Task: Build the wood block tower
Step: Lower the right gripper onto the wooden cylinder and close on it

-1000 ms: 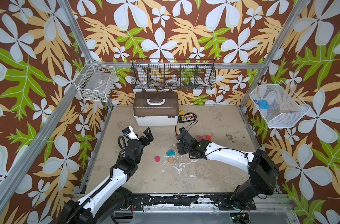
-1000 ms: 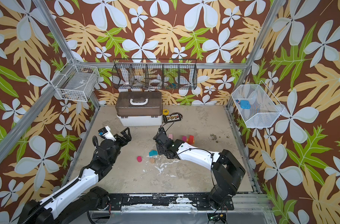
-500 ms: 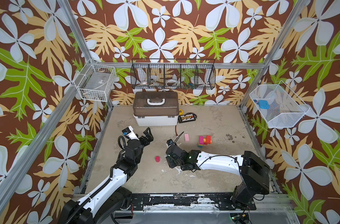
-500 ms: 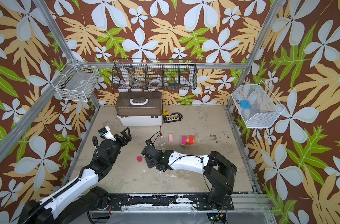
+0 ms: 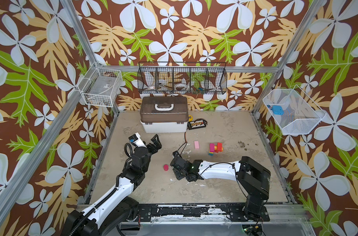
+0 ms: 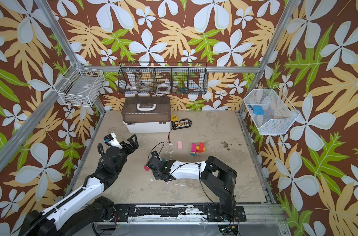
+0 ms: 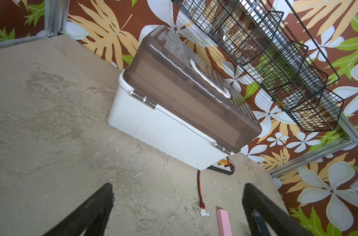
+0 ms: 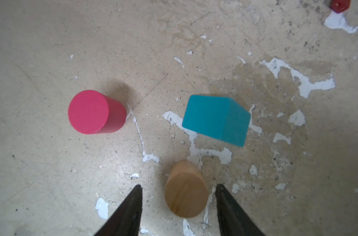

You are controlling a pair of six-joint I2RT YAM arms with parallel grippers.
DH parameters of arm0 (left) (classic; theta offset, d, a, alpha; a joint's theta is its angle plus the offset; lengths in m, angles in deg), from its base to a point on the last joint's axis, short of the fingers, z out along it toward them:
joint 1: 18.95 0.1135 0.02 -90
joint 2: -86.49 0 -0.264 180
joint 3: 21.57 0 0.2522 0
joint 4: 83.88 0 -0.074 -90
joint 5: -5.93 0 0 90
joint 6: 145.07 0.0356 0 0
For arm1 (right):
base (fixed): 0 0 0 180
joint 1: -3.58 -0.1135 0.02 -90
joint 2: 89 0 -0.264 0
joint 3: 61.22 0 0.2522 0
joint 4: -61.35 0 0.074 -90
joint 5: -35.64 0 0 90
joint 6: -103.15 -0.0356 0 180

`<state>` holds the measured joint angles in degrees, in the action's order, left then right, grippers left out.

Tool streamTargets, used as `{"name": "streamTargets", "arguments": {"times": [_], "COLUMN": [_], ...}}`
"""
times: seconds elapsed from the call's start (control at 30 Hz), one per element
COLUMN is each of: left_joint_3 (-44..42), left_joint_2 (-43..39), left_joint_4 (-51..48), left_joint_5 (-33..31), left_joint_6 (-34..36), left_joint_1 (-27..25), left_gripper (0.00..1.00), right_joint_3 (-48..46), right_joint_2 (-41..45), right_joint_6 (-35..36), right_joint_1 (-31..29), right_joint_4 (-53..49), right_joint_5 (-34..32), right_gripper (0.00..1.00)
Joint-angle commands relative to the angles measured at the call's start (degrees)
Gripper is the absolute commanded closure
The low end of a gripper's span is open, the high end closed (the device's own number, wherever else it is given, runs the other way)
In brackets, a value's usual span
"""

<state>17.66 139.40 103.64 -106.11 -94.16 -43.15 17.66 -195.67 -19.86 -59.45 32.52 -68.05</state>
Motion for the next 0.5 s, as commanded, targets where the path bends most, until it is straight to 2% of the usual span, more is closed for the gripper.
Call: {"name": "streamTargets", "arguments": {"times": [0.0, 0.23, 0.3, 0.47], "left_joint_3": [0.4, 0.4, 0.5, 0.4], "left_joint_2": [-0.1, 0.3, 0.3, 0.5], "left_joint_4": [0.2, 0.3, 0.4, 0.4], "left_joint_5": [-0.4, -0.3, -0.3, -0.1], "left_joint_6": [-0.3, -0.3, -0.3, -0.2], "left_joint_1": [0.0, 0.0, 0.0, 0.1], "left_gripper": [0.00, 0.00, 0.00, 0.00], "right_joint_3": [0.4, 0.5, 0.7, 0.8], "right_joint_2": [-0.9, -1.8, -2.2, -2.5], "right_joint_6": [-0.4, -0.1, -0.1, -0.3], "right_joint_1": [0.0, 0.3, 0.7, 1.6], "right_joint_4": [-0.1, 0.2, 0.4, 0.6], "right_joint_5": [-1.1, -1.2, -1.1, -0.7], "right_gripper": [0.42, 0.45, 0.51, 0.51]}}
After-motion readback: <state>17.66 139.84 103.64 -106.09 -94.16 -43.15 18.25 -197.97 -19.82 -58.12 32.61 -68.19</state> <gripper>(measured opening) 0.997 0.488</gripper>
